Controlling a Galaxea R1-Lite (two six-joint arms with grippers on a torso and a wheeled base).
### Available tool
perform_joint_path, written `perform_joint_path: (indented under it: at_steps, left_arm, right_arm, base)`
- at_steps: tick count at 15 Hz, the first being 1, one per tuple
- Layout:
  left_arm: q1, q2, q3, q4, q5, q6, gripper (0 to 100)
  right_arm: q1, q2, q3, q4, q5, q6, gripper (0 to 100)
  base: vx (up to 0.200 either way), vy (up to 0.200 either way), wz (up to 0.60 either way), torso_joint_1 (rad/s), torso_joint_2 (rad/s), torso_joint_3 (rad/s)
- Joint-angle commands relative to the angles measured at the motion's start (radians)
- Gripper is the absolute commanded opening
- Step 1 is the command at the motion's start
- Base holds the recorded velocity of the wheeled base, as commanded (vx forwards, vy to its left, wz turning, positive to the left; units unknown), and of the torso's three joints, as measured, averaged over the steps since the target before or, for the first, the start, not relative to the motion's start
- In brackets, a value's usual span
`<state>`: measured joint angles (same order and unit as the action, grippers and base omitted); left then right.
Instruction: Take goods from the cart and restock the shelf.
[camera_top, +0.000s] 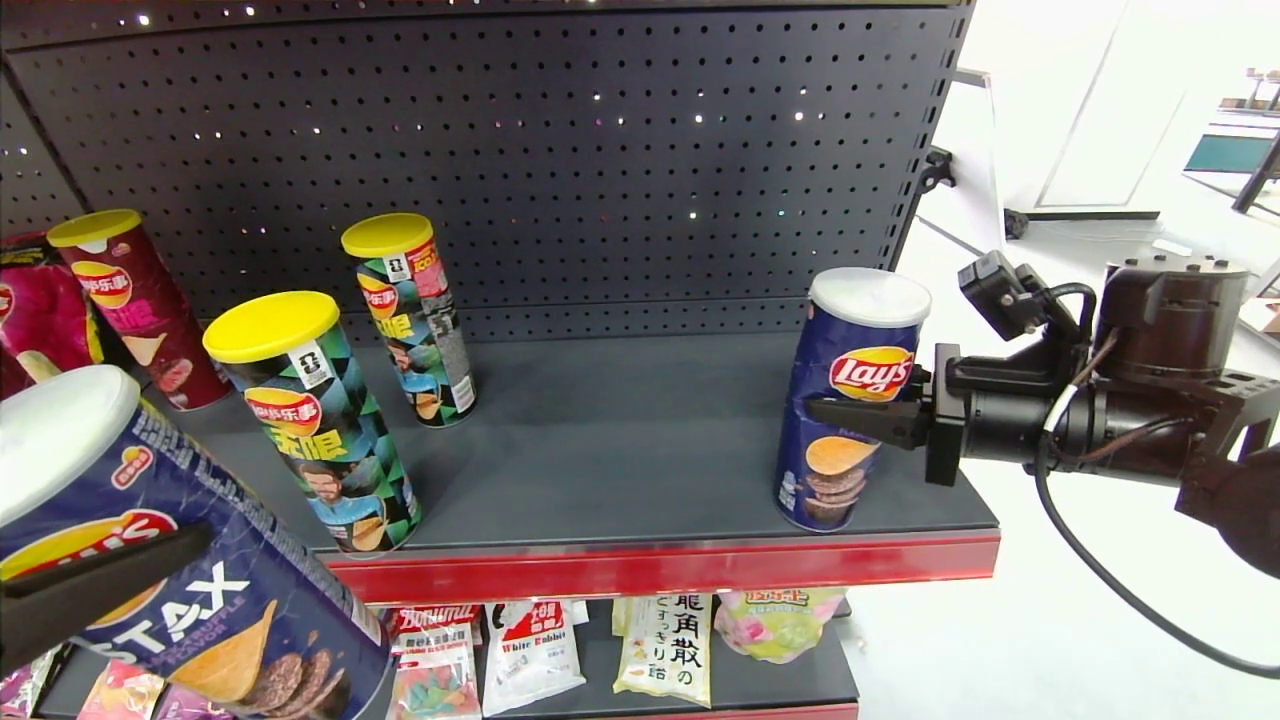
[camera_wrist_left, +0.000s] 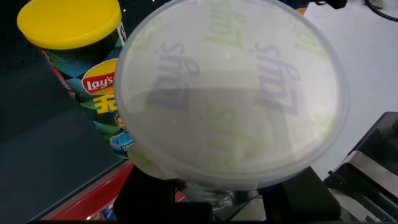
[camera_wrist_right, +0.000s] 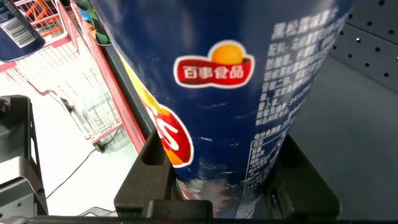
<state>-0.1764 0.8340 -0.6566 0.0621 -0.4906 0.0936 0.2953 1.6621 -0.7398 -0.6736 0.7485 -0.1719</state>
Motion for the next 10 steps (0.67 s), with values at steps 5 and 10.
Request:
perform_joint_path:
  at_steps: [5,10]
  left_arm:
    - [0.000,0.000,0.002,0.001,0.000,0.000,0]
    - [0.000,0.000,0.002,0.001,0.000,0.000,0]
  right_arm:
    - [0.007,0.004,0.005,0.003,0.000,0.000,0]
    - [0.008,0.004,0.007,0.003,0.000,0.000,100]
  base:
    - [0.000,0.000,0.00,0.000,0.00,0.000]
    - [0.000,0.000,0.00,0.000,0.00,0.000]
